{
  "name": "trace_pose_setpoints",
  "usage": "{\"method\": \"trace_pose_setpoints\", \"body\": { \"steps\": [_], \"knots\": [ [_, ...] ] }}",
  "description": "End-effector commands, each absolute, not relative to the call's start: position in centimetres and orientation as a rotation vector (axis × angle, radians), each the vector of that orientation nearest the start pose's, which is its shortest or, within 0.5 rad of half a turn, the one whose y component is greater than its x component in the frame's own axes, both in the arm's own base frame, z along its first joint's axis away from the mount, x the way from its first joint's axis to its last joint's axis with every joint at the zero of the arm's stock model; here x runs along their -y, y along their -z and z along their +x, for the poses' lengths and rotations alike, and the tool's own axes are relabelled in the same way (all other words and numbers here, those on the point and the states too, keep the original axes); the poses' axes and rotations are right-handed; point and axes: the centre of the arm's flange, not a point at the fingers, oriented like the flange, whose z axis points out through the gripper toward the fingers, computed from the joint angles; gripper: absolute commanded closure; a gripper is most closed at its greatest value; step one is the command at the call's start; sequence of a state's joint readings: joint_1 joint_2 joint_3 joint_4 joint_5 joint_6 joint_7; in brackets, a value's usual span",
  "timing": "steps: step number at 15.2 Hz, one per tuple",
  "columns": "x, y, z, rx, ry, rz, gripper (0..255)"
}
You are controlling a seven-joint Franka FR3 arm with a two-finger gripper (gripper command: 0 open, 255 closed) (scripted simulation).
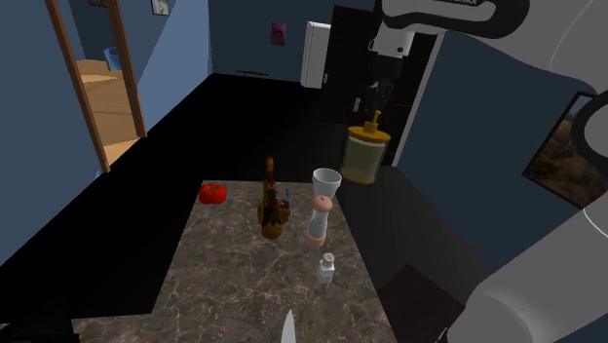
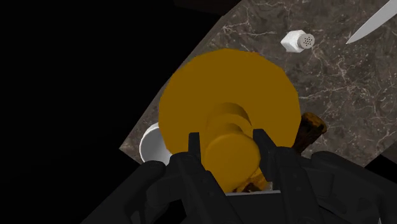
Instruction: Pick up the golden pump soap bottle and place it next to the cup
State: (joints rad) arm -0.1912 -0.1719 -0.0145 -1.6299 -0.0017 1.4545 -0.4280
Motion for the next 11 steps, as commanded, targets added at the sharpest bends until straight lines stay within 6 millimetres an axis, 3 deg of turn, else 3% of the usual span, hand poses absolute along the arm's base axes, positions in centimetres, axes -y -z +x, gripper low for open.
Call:
{"method": "trace_pose_setpoints", "body": {
  "steps": [1,11],
  "knots": [
    [10.0,-66.6,47.7,0.349,-0.004,-3.121,255],
    [10.0,-61.3,47.7,0.349,-0.004,-3.121,255]
  ]
}}
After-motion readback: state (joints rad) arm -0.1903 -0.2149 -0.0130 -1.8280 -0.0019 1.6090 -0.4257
